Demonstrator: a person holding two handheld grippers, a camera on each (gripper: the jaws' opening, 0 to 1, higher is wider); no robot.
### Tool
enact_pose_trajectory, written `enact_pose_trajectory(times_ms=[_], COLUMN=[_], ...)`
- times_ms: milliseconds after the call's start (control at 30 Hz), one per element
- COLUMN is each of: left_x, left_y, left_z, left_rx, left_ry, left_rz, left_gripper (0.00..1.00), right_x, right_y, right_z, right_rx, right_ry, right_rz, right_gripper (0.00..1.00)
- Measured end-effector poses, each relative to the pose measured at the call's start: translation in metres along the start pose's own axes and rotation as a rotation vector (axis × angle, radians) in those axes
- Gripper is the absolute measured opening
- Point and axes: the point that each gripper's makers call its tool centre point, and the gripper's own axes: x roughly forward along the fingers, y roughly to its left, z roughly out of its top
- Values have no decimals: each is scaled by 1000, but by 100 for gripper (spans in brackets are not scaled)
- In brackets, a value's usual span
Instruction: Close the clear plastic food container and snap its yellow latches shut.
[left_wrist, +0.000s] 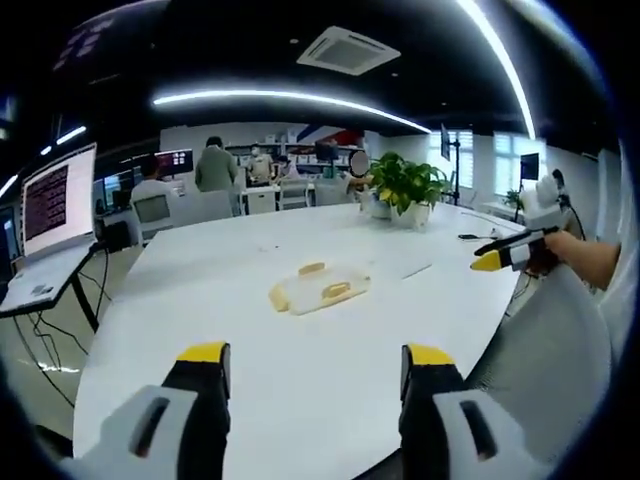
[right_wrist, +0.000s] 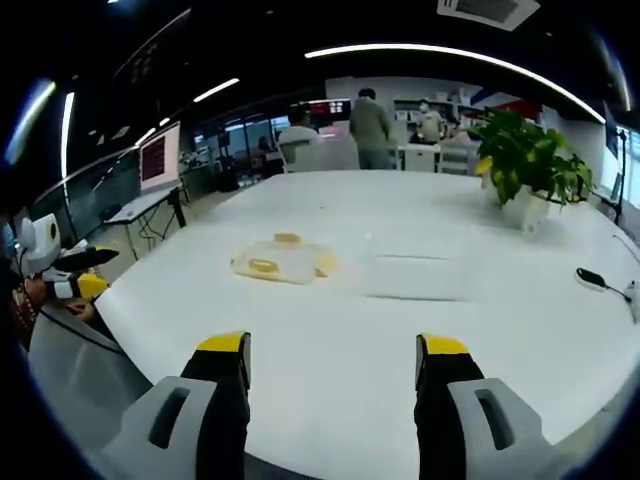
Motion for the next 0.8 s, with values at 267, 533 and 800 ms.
enact_pose_trajectory(times_ms=[267,533,800], left_x=[3,2,-1], left_y=[-5,-3,1], left_z=[-6,-5,3], left_rx=[14,18,-11], left_ry=[30,21,-30], left_rz=[-31,-30,-28], left_gripper=[65,66,67], right_x=[-6,-10,-10], right_y=[-12,-10,-1], right_z=[-8,-20,-13], right_rx=[-32,13,52], right_ry=[28,29,-17], right_rz=[-90,-86,-59], right_gripper=[65,66,68])
